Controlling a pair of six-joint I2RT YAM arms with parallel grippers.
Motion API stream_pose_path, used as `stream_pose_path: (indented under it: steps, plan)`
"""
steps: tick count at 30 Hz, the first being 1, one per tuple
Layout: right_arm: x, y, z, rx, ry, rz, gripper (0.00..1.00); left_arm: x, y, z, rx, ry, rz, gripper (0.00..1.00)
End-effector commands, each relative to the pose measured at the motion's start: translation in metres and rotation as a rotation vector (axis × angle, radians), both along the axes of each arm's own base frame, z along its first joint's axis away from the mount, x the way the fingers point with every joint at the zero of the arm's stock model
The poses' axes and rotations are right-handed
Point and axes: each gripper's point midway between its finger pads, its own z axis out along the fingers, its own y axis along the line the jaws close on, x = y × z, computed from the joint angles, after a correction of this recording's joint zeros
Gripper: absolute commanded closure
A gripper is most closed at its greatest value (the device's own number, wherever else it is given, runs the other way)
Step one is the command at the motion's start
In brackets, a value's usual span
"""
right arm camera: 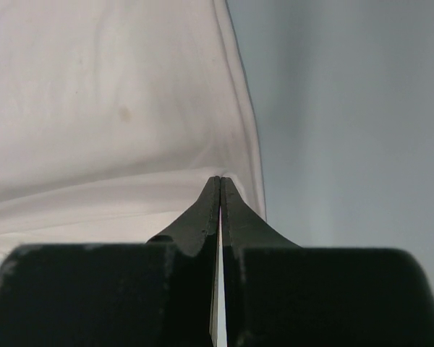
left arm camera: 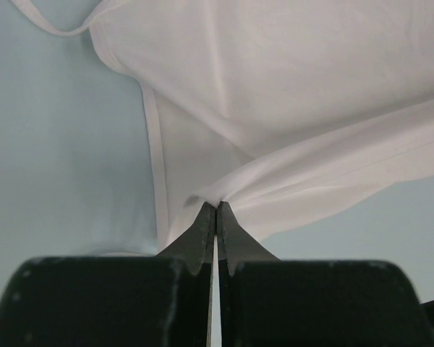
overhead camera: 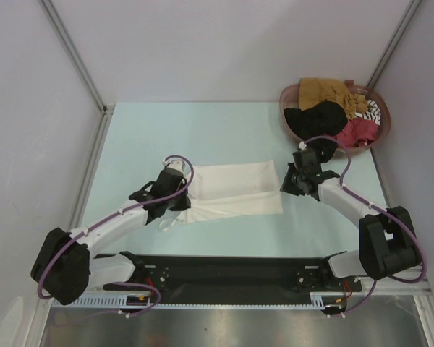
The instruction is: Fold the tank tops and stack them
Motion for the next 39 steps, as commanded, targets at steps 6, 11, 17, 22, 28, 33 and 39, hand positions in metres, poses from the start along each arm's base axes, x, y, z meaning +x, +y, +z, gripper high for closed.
stream_pose_path:
  steps: [6, 11, 17, 22, 28, 33, 39]
  plan:
    - [0.03, 0.007, 0.013, 0.019, -0.058, 0.023, 1.0, 0.026, -0.005, 0.013, 0.001, -0.057, -0.006, 0.99]
    - [0.033, 0.004, 0.004, 0.004, -0.039, 0.016, 1.0, 0.03, -0.007, 0.007, 0.006, -0.045, -0.013, 0.99]
    - [0.034, 0.003, -0.007, -0.009, -0.013, 0.012, 0.83, 0.031, -0.007, -0.003, 0.015, -0.029, -0.014, 0.85]
    - [0.037, 0.001, 0.0, -0.013, -0.03, 0.0, 0.68, 0.03, -0.003, -0.001, 0.023, -0.032, 0.007, 0.63]
    - [0.051, 0.004, 0.032, -0.003, -0.119, 0.03, 0.66, 0.04, 0.011, 0.032, 0.049, -0.115, 0.067, 0.4]
    - [0.077, 0.01, 0.043, -0.019, -0.145, 0.053, 0.63, 0.066, 0.021, 0.049, 0.067, -0.139, 0.104, 0.4]
    - [0.106, 0.016, 0.041, -0.046, -0.155, 0.061, 0.59, 0.101, 0.028, 0.04, 0.082, -0.12, 0.147, 0.42]
